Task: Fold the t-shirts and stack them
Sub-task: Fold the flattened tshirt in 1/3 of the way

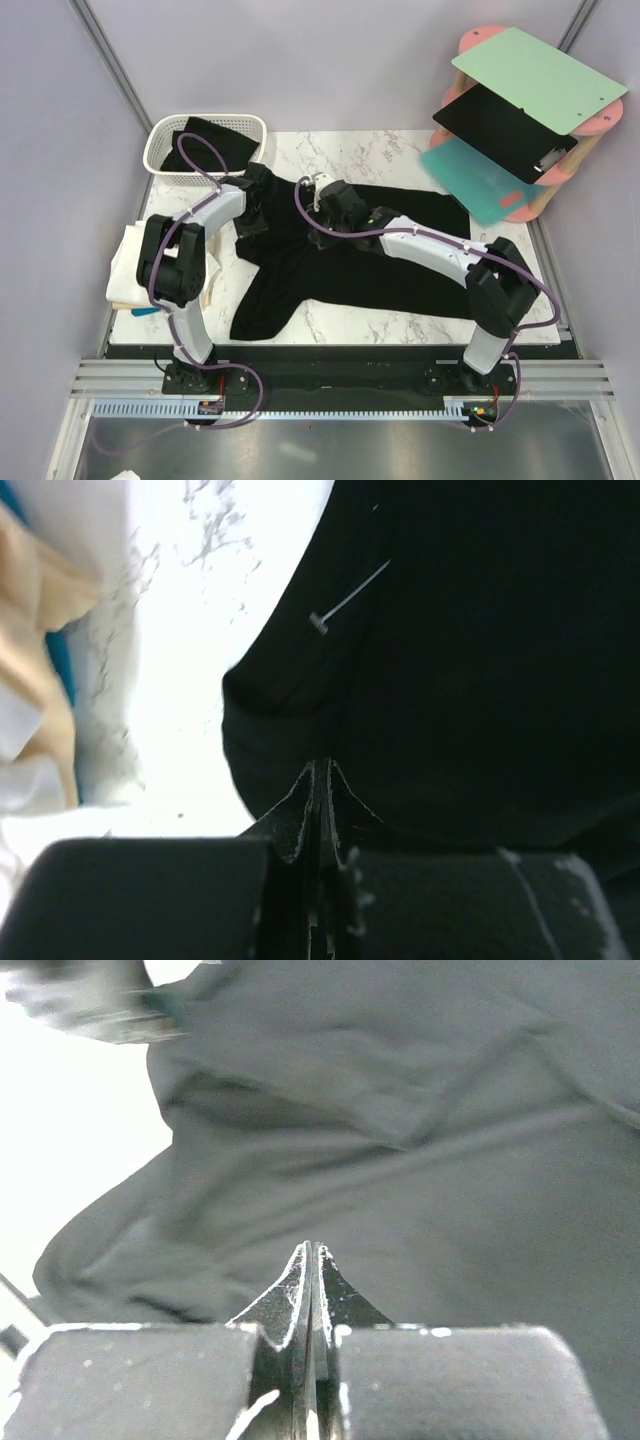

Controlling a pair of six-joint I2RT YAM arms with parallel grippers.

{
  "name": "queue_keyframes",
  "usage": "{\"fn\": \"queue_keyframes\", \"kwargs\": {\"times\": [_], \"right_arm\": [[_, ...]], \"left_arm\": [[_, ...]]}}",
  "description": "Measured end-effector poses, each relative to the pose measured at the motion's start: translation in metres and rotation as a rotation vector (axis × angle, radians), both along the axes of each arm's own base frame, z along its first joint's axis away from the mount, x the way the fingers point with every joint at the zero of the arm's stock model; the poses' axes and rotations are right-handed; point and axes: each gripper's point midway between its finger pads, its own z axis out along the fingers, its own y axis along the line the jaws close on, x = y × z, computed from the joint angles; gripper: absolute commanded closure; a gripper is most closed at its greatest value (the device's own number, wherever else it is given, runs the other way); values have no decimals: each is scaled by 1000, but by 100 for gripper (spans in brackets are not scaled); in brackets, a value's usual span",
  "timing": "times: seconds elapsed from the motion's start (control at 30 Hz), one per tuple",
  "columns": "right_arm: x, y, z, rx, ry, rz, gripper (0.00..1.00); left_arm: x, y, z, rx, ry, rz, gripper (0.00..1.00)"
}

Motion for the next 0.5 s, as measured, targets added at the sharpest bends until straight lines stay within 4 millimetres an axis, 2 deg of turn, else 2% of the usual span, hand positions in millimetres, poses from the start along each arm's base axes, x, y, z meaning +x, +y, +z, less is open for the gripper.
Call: {"fn": "queue_keyframes", "kwargs": {"times": [0.07,0.17,0.27,0.5], "right_arm": [[-12,17,6,17,-23,40,100],[-21,28,1,5,-26,63,100],[-20,28,-9,-20,-18,51,100],[-13,16,-30,-88,-5,9,100]], "left_arm": [[4,1,-8,-7,20,-4,98],[5,5,-24,-11,62,-3,98],[4,10,-31,-18,87,4,98],[15,20,-30,-8,83,16,98]]}}
